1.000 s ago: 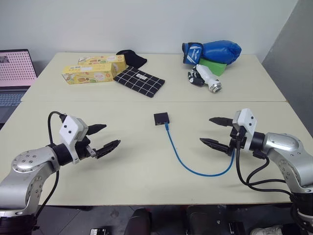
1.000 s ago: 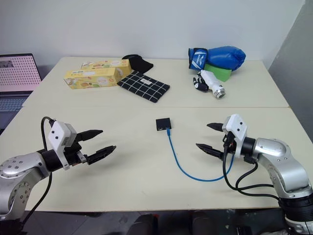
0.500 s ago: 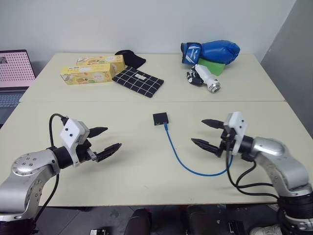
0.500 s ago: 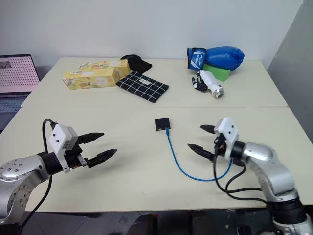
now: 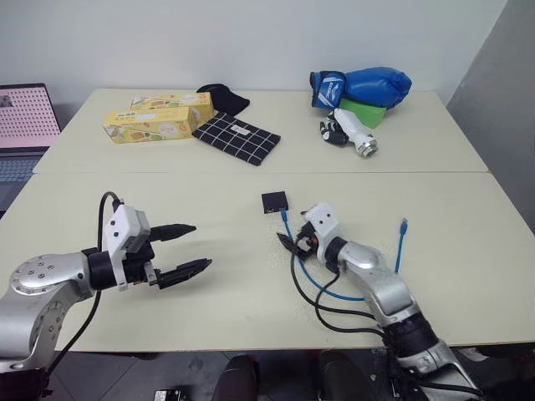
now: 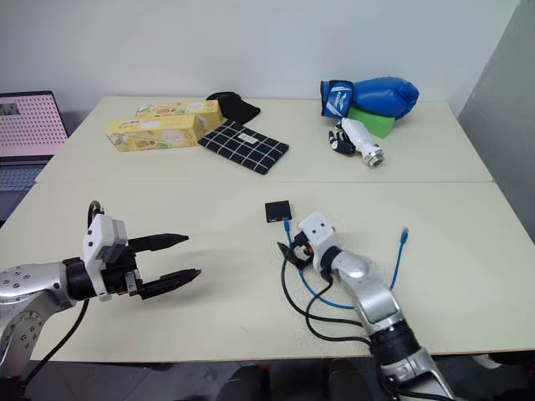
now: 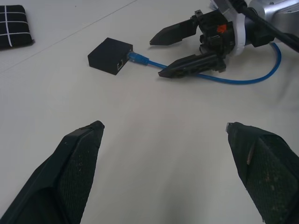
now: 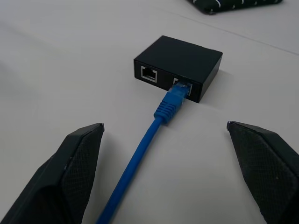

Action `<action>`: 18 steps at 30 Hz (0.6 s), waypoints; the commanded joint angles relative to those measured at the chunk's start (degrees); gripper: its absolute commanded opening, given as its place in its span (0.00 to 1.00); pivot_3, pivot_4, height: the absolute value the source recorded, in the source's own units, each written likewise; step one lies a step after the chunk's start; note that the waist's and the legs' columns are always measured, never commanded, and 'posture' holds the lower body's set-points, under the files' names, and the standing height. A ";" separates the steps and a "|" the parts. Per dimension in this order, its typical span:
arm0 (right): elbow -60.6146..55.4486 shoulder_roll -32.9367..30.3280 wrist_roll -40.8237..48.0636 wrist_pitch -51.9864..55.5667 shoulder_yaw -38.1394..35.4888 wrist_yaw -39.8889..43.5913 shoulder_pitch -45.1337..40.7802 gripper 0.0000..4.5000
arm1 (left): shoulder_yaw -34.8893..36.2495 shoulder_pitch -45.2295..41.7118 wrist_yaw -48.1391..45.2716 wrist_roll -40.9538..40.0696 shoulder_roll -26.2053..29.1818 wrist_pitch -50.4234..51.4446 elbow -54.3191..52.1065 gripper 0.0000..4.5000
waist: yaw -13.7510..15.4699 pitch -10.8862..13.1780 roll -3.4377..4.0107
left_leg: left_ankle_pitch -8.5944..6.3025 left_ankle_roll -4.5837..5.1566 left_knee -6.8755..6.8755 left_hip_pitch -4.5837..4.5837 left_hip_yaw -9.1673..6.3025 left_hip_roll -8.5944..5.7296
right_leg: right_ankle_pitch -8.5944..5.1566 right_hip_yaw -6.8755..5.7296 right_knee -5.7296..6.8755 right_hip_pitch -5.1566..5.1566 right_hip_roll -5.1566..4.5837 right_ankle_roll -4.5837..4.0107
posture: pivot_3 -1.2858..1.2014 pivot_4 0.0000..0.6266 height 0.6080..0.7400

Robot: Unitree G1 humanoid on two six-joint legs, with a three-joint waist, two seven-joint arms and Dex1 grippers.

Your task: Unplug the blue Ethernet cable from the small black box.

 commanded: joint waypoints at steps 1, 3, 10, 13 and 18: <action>1.39 1.67 -2.14 0.09 0.39 -2.61 -1.04 0.99 | 0.18 -0.79 -0.48 0.36 1.07 -0.46 -0.40 1.00 | -0.05 0.00 0.00 | 0.00 0.00 0.00 0.00 0.00 0.00 | 0.00 0.00 0.00 0.00 0.00 0.00 | 0.52 0.24 1.00; 1.43 2.17 -2.62 0.54 0.62 -2.54 -1.02 0.88 | 0.06 -0.98 -0.23 0.60 0.90 -0.55 -0.21 1.00 | -0.06 0.00 0.00 | 0.00 0.00 0.00 0.01 0.01 0.01 | 0.00 0.04 0.00 -0.01 0.00 0.00 | 0.52 0.24 1.00; 3.13 3.81 -3.75 1.55 -0.62 -4.36 -2.44 0.47 | -0.61 -1.40 0.89 1.82 0.08 -0.96 0.38 1.00 | -0.08 0.00 0.00 | 0.00 0.00 0.00 0.05 -0.01 0.00 | 0.00 0.03 0.04 0.00 0.01 0.00 | 0.52 0.24 1.00; 3.94 4.08 -3.56 2.16 -1.78 -5.01 -3.23 0.30 | -0.82 -1.46 1.39 2.21 -0.07 -1.01 0.56 1.00 | -0.06 0.00 0.00 | 0.00 0.00 0.00 0.05 -0.02 0.00 | 0.00 0.03 0.04 0.00 0.05 0.00 | 0.52 0.24 1.00; 3.87 2.75 -3.47 0.63 -2.68 -4.13 -4.20 0.05 | -0.63 -1.80 2.57 1.82 -0.77 -0.18 1.07 1.00 | 0.00 0.00 0.00 | 0.00 0.00 0.00 0.04 -0.03 0.00 | 0.00 0.02 0.04 0.00 0.04 0.00 | 0.52 0.24 1.00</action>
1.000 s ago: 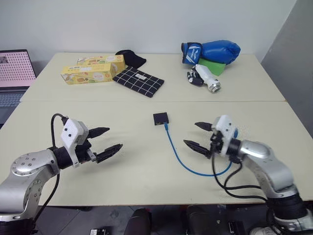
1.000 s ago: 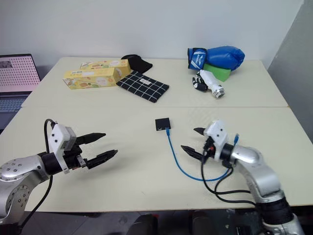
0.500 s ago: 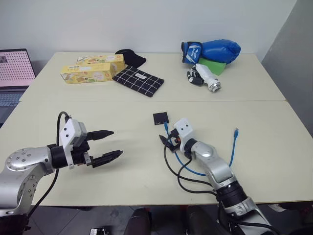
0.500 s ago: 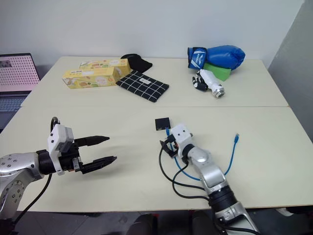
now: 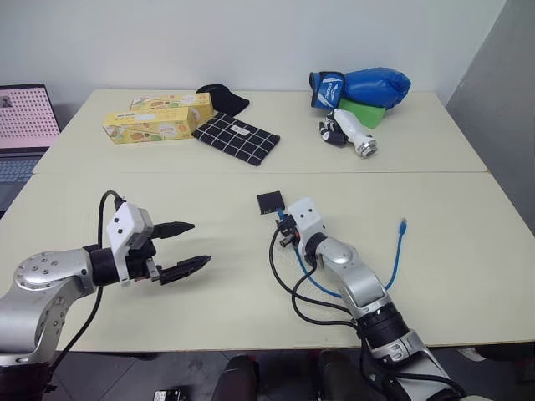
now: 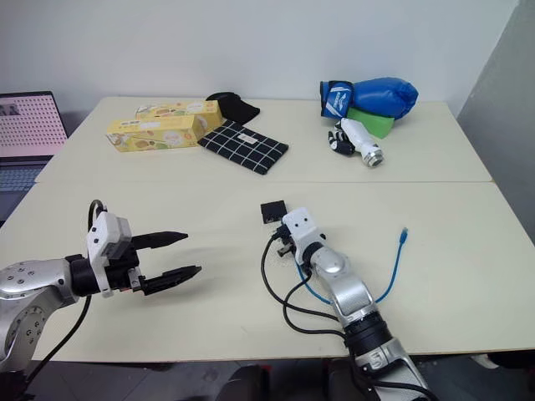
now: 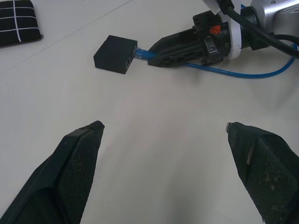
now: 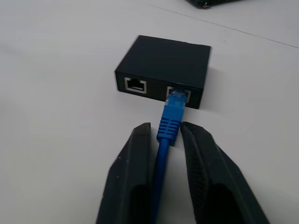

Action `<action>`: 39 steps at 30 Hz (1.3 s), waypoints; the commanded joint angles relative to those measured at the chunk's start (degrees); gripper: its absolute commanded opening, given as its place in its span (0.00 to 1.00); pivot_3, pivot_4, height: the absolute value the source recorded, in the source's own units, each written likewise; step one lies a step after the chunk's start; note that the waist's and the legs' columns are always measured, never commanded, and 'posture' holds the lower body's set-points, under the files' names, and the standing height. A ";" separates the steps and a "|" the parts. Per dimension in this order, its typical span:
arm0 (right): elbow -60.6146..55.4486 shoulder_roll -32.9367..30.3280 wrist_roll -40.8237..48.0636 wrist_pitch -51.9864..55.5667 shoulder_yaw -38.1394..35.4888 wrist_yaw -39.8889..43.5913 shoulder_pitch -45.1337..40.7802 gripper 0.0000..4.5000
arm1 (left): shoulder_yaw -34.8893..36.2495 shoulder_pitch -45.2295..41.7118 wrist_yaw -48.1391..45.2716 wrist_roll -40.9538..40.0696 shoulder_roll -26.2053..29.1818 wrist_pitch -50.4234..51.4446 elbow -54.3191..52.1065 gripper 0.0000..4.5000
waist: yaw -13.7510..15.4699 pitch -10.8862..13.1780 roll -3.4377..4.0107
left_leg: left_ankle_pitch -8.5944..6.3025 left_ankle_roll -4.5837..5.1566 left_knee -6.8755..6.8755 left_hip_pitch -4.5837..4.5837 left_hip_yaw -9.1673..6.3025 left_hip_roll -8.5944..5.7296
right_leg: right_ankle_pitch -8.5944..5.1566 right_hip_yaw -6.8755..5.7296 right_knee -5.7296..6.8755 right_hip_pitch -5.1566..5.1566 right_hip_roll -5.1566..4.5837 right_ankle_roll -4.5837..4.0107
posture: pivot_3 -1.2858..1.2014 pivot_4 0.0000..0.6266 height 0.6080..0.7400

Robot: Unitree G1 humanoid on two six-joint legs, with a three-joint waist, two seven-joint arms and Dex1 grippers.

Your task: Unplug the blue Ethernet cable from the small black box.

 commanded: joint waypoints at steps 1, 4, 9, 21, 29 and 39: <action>-1.33 -1.91 0.08 -2.53 -1.79 1.37 -0.56 0.03 | 0.57 -1.14 1.27 -0.14 -0.48 0.31 0.88 1.00 | 0.08 0.00 0.00 | 0.00 0.00 0.00 0.00 0.00 0.00 | 0.00 0.00 0.00 0.00 0.00 0.00 | 0.52 0.24 1.00; -4.75 -7.07 0.39 -10.88 0.88 10.03 -0.44 0.02 | -0.47 -1.51 2.36 0.99 -0.24 1.65 3.21 1.00 | 0.07 0.01 0.02 | 0.00 0.00 0.00 -0.02 0.01 -0.02 | 0.00 0.01 -0.02 -0.01 -0.01 0.00 | 0.52 0.24 1.00; -7.21 -17.92 -1.61 -29.73 5.47 23.17 -1.23 0.02 | -0.74 -3.56 2.44 -4.49 -2.23 7.54 3.05 1.00 | -0.21 0.01 0.01 | -0.01 0.02 0.00 -0.04 0.04 -0.01 | 0.00 -0.01 -0.06 -0.03 -0.01 0.01 | 0.52 0.24 1.00; -4.50 -24.82 -0.38 -53.25 7.45 37.58 -10.07 0.02 | 0.98 -7.28 7.00 -27.39 -6.97 28.77 -3.31 1.00 | -0.86 0.01 -0.02 | 0.00 0.00 0.08 -0.05 -0.07 0.15 | 0.00 -0.03 -0.01 0.01 -0.17 0.00 | 0.52 0.24 1.00; -6.14 -24.27 -0.22 -53.36 6.69 38.62 -10.16 0.02 | 1.25 -7.58 9.84 -31.04 -8.75 29.66 -3.24 0.91 | -0.69 0.01 -0.02 | 0.00 -0.01 0.12 -0.04 -0.07 0.11 | 0.00 -0.02 0.00 0.04 -0.28 0.00 | 0.52 0.24 1.00; -6.41 -23.98 -0.78 -53.28 6.42 38.06 -9.70 0.02 | 0.65 -7.32 8.79 -31.41 -7.71 29.85 -2.55 0.46 | -0.58 0.01 -0.02 | 0.01 -0.01 0.11 -0.04 -0.06 0.08 | 0.00 -0.02 -0.01 0.04 -0.28 0.00 | 0.52 0.24 1.00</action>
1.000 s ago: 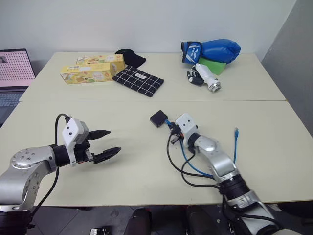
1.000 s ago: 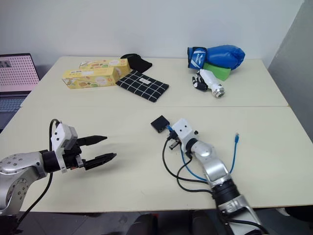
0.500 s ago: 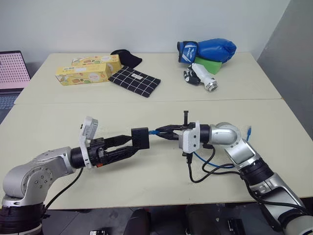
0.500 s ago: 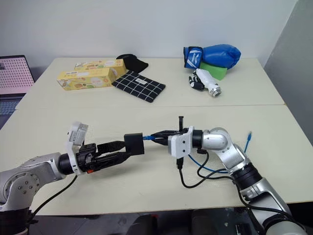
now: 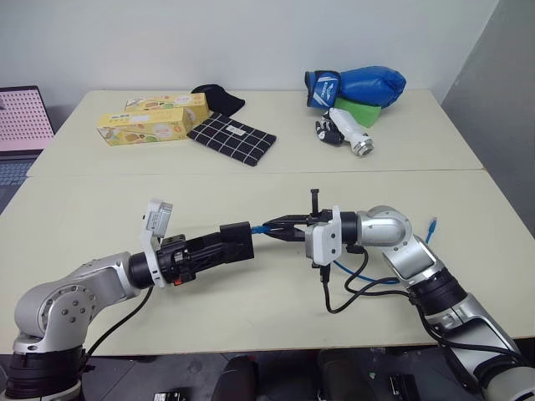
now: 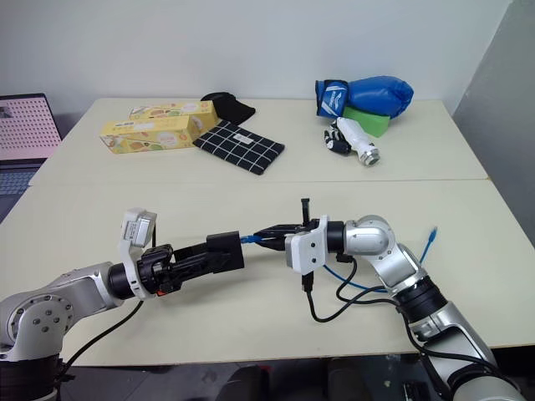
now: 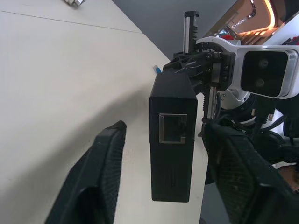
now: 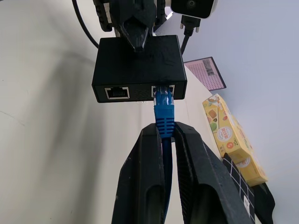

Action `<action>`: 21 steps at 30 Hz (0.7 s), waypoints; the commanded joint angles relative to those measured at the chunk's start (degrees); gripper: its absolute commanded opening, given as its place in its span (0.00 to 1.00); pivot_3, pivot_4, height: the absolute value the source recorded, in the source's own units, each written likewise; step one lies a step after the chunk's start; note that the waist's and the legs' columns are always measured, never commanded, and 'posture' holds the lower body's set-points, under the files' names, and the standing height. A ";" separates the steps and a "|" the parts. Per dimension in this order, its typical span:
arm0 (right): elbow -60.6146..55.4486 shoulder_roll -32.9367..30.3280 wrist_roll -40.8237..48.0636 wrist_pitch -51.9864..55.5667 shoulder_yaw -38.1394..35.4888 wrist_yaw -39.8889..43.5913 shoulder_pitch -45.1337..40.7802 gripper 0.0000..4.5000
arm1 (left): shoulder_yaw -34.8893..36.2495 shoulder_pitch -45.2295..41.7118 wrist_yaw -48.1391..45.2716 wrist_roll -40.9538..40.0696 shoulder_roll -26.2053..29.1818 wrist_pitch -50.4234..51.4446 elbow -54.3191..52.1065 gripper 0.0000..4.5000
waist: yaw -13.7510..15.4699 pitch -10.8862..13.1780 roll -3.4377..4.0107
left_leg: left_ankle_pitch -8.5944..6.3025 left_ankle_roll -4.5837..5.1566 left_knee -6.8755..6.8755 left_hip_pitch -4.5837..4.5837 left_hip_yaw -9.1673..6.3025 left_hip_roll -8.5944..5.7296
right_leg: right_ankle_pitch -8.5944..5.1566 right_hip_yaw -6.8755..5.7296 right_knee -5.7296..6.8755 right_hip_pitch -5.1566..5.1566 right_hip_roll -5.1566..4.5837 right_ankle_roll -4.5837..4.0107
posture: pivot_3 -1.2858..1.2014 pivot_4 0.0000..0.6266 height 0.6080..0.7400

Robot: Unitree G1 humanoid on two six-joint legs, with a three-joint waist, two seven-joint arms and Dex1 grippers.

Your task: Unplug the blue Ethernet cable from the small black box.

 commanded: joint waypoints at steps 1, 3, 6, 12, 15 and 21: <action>-2.54 0.23 0.83 -1.11 -1.34 -0.41 -0.47 0.02 | 1.11 -0.24 -0.73 -1.10 0.73 -0.06 -1.00 0.43 | 0.02 0.00 0.00 | 0.00 0.00 0.00 0.00 0.00 0.00 | 0.00 0.00 0.00 0.00 0.00 0.00 | 0.52 0.24 1.00; -2.66 0.29 0.71 -1.61 -1.30 -0.57 -0.35 0.02 | 0.97 -0.34 -0.56 -1.04 0.57 -0.11 -0.84 0.33 | 0.05 0.00 0.00 | 0.00 0.00 0.00 0.00 0.00 0.00 | 0.00 0.00 0.00 0.00 0.00 0.00 | 0.52 0.24 1.00; -2.53 0.45 0.05 -3.72 -1.12 -1.09 -0.41 0.02 | 0.80 -0.59 -0.14 -0.86 0.23 -0.24 -0.58 0.19 | 0.08 0.00 0.00 | 0.00 0.00 0.00 0.00 0.00 0.00 | 0.00 0.00 0.00 0.00 0.00 0.00 | 0.52 0.24 1.00; -1.54 -0.81 -1.86 -6.74 -0.30 -0.41 -1.24 0.17 | 0.19 -0.63 -1.24 -0.19 0.68 -0.68 -0.25 0.17 | 0.12 0.00 0.00 | 0.00 0.00 0.00 0.00 0.01 -0.01 | 0.00 0.00 0.00 0.00 0.00 0.00 | 0.52 0.24 1.00; -3.43 -2.31 0.07 -4.23 -0.48 1.78 -0.66 0.33 | -0.25 -1.13 -3.36 1.22 1.03 -2.40 0.09 0.17 | 0.12 0.00 0.00 | 0.00 0.00 0.00 0.00 0.01 -0.02 | 0.00 0.00 0.00 0.00 0.00 0.00 | 0.52 0.24 1.00; -18.06 -7.06 19.07 25.96 -3.62 7.76 2.26 0.54 | -6.18 -2.27 -11.47 8.25 2.84 -8.25 0.65 0.17 | 0.77 0.00 0.00 | 0.00 0.00 -0.01 -0.02 0.00 -0.01 | 0.00 0.00 -0.03 0.01 -0.01 0.00 | 0.52 0.24 1.00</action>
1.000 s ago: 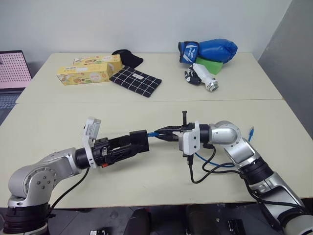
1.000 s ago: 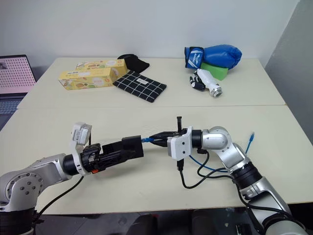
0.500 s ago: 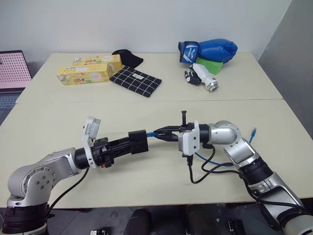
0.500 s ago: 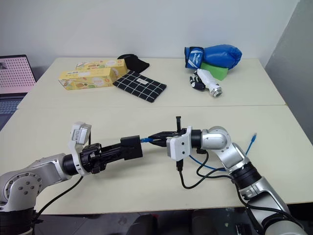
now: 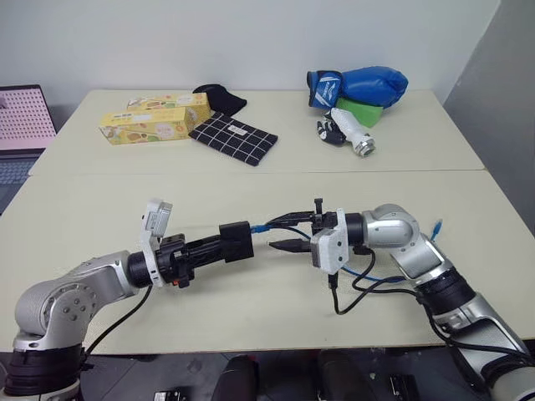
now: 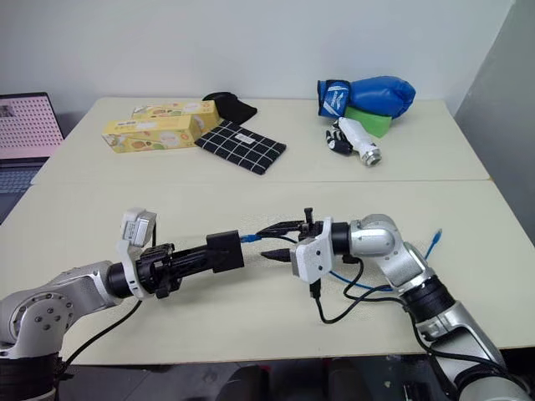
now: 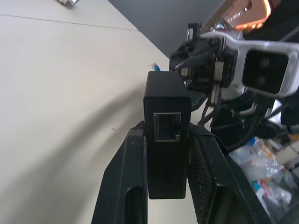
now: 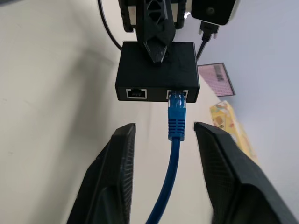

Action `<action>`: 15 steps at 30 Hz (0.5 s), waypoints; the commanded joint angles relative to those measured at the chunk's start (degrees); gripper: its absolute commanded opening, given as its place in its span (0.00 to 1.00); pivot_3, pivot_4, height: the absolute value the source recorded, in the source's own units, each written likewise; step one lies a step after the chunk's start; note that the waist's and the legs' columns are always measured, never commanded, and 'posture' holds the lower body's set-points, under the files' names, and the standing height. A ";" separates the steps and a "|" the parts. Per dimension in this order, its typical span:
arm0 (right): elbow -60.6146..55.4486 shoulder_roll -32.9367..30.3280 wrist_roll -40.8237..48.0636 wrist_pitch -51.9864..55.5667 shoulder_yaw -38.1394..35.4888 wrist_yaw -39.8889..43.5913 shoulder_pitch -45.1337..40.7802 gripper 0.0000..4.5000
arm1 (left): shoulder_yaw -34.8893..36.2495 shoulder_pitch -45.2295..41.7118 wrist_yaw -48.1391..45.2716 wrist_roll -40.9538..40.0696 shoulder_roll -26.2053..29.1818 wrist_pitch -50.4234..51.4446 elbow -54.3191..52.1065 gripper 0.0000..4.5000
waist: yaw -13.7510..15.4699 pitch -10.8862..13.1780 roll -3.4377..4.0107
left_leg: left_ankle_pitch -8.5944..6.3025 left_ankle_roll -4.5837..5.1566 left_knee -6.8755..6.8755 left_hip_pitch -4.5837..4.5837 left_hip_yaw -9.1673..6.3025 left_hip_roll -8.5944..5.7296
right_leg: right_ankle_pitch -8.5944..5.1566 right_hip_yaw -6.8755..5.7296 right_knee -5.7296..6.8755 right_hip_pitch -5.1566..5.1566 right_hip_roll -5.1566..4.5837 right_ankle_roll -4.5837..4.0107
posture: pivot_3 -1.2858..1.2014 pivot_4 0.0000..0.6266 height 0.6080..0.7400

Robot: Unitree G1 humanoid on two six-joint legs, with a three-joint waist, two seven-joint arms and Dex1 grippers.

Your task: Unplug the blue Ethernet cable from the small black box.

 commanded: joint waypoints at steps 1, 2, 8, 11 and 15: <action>-11.40 -1.80 16.61 25.19 -4.26 1.01 0.68 0.54 | -3.59 -1.29 -5.85 4.26 1.18 -4.85 0.15 0.17 | 0.12 0.00 0.01 | 0.00 0.00 0.00 -0.01 -0.01 0.00 | 0.00 0.00 0.00 0.00 -0.01 0.00 | 0.52 0.24 1.00; -13.46 -2.30 21.60 32.60 -5.13 0.69 0.71 0.54 | -4.67 -1.73 -7.31 5.55 1.33 -6.05 0.76 0.17 | 0.13 0.00 0.01 | 0.00 0.00 0.00 -0.01 -0.01 0.02 | 0.00 0.01 0.01 0.00 -0.01 0.00 | 0.52 0.24 1.00; -17.06 0.27 40.03 58.38 -9.79 -5.22 0.82 0.54 | -6.74 -4.70 -14.07 9.28 -1.36 -13.73 5.29 0.17 | 0.10 0.01 0.01 | -0.01 0.01 -0.01 -0.01 -0.05 0.00 | 0.00 -0.01 0.00 0.00 -0.01 -0.01 | 0.52 0.24 1.00; -17.18 1.61 44.32 65.19 -10.76 -7.21 1.22 0.54 | -7.80 -5.78 -16.75 10.70 -1.56 -15.76 7.01 0.17 | 0.08 0.01 0.01 | -0.01 0.02 -0.02 -0.03 -0.02 -0.06 | -0.01 -0.02 0.00 -0.03 0.02 -0.01 | 0.52 0.24 1.00; -16.39 4.08 44.07 68.09 -11.19 -10.51 1.54 0.54 | -8.62 -5.57 -19.15 11.99 -1.51 -17.65 7.64 0.17 | 0.05 0.01 0.01 | -0.01 0.02 -0.02 -0.08 0.01 -0.08 | -0.01 -0.02 -0.02 -0.08 0.03 -0.01 | 0.52 0.24 1.00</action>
